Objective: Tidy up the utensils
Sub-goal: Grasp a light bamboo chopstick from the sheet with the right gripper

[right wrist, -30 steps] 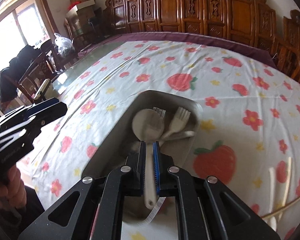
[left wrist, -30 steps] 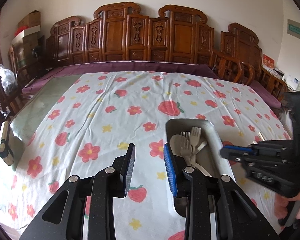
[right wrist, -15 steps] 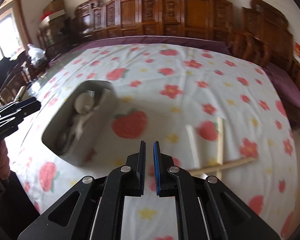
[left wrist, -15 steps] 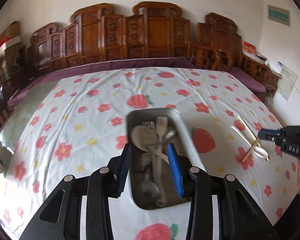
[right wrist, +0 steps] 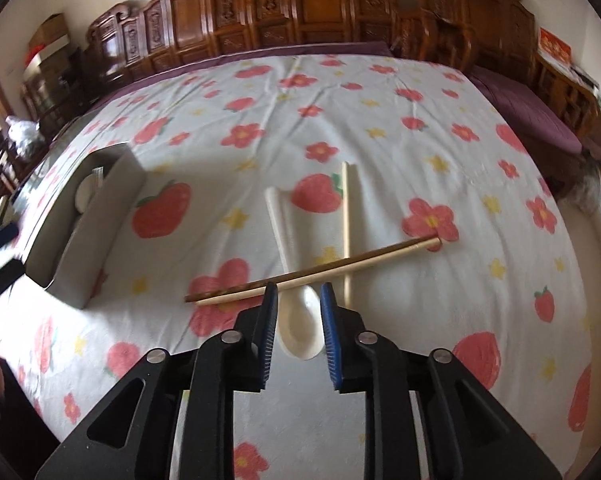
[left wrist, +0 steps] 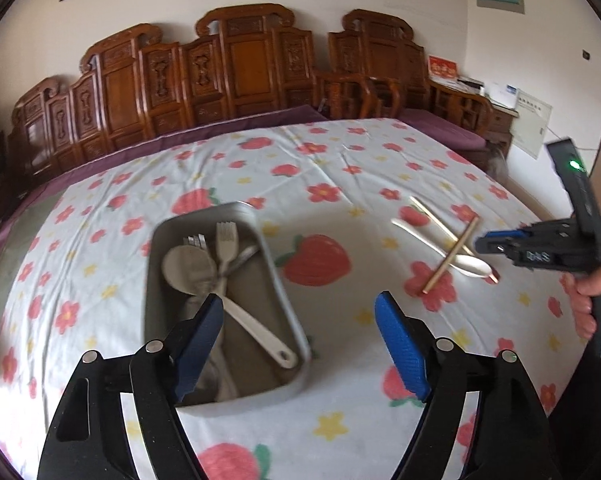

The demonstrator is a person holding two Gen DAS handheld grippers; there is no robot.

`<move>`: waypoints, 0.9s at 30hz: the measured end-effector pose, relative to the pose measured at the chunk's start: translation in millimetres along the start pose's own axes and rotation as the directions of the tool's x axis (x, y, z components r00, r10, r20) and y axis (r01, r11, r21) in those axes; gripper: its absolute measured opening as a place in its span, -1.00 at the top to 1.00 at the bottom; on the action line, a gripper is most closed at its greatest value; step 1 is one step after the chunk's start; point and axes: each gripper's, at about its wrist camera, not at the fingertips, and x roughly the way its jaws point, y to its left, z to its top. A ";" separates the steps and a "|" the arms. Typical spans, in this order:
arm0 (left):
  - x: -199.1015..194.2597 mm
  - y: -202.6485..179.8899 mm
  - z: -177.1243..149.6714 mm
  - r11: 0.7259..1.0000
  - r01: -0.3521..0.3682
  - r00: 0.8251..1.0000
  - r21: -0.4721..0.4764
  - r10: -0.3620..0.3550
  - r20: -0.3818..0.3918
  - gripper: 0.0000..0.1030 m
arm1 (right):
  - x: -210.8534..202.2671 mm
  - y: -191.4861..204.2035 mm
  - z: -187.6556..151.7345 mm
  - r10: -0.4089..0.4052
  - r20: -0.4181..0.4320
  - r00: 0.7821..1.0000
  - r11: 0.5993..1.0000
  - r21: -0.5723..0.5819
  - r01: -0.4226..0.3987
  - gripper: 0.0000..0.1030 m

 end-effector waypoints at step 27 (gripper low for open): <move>21.5 -27.5 -11.8 0.998 0.033 0.998 0.045 -0.030 -0.051 -0.52 | 49.6 -13.4 28.0 -0.101 -0.088 0.991 0.968 0.221 0.119 0.51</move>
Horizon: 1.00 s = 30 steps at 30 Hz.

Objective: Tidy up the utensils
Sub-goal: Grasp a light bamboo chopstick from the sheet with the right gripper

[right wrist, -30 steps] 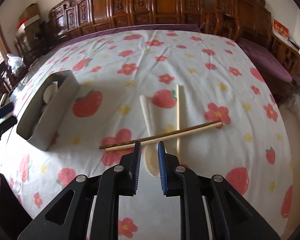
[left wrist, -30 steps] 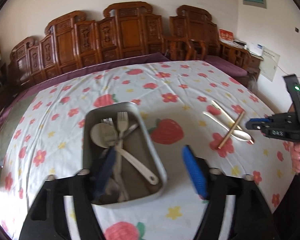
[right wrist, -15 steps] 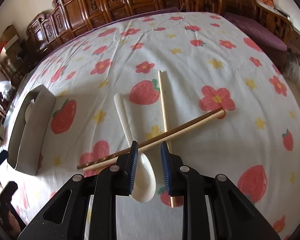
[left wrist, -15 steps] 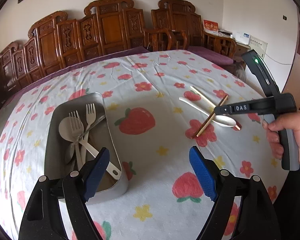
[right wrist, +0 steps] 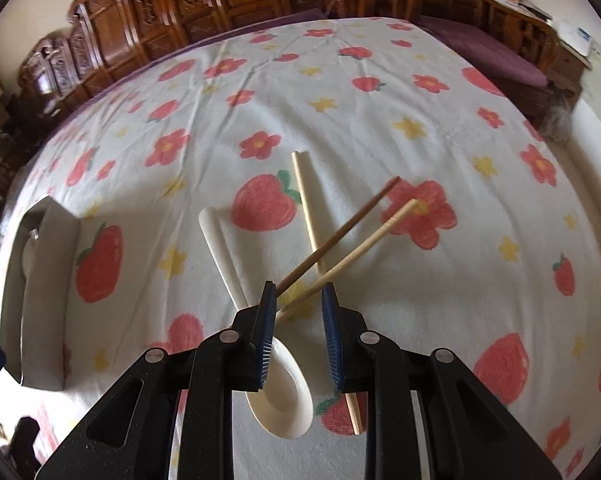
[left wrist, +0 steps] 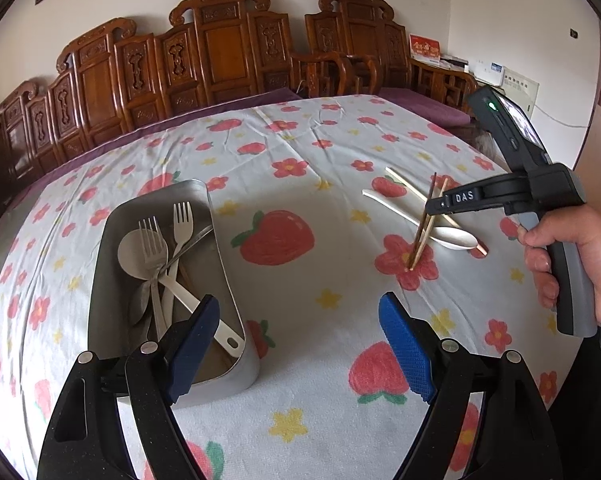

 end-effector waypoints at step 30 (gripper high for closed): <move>-0.4 -8.6 4.5 0.999 0.042 0.999 -0.024 -0.043 -0.027 -0.52 | -26.0 -2.6 -10.1 0.031 -0.006 0.999 0.998 0.056 -0.031 0.89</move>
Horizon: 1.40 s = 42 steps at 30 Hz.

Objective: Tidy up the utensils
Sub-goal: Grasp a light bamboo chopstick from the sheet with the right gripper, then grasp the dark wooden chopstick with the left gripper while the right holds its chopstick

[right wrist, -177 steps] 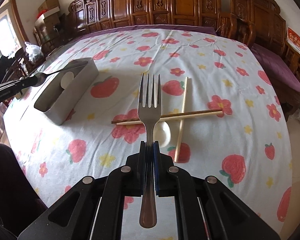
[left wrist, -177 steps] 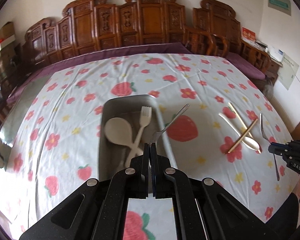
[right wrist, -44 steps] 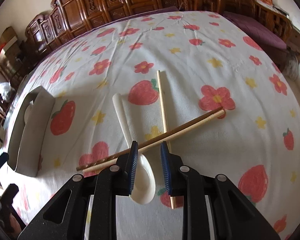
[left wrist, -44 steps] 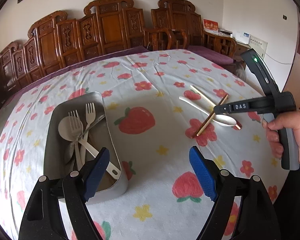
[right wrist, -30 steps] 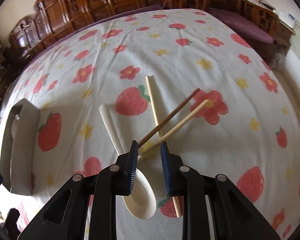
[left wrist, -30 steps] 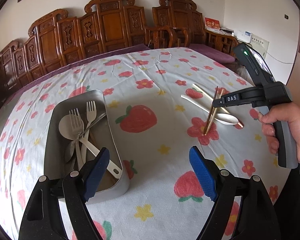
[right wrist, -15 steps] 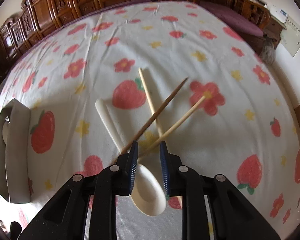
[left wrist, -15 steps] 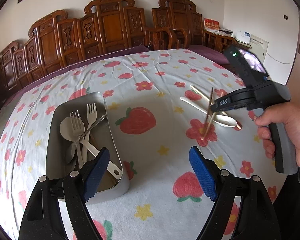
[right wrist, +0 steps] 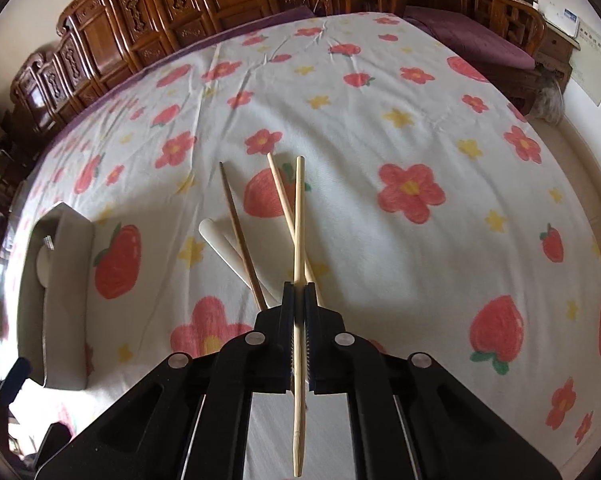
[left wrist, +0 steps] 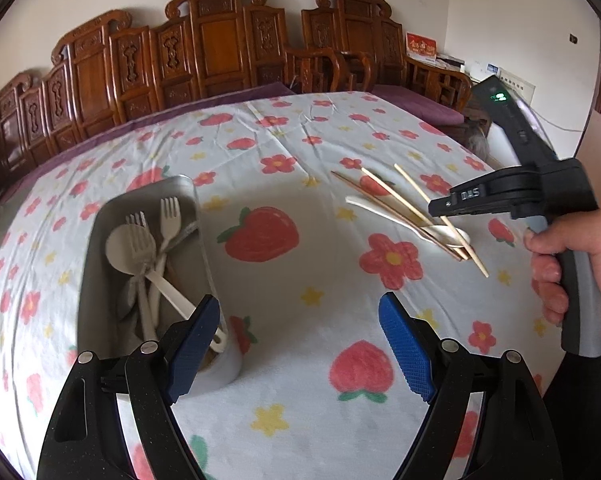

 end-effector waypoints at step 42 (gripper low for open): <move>151.8 -100.8 81.6 0.992 -0.020 0.954 -0.124 -0.018 -0.300 0.36 | -56.7 -97.9 -33.4 0.135 0.081 0.988 0.988 -0.087 -0.128 0.88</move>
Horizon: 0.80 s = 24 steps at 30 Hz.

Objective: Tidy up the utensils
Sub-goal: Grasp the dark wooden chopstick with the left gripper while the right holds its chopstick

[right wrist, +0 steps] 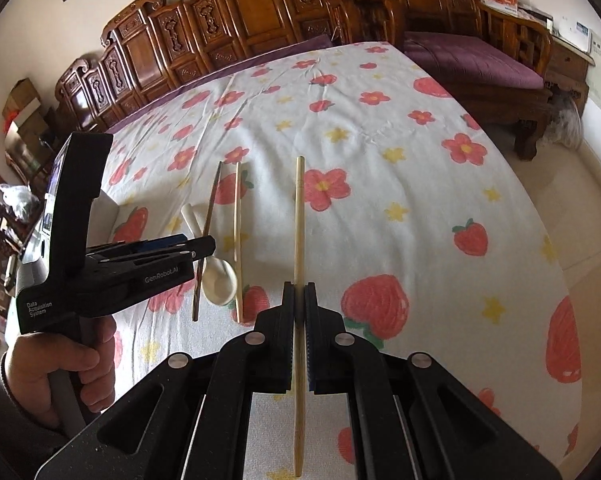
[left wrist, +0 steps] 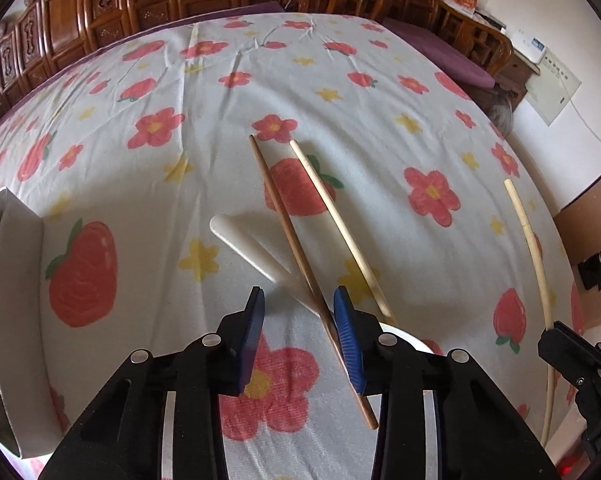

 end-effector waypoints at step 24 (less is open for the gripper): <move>-66.1 24.5 -23.9 0.998 -0.036 0.999 0.047 0.035 0.026 0.91 | -1.4 4.1 -3.5 0.066 0.007 0.998 0.998 0.007 -0.066 0.88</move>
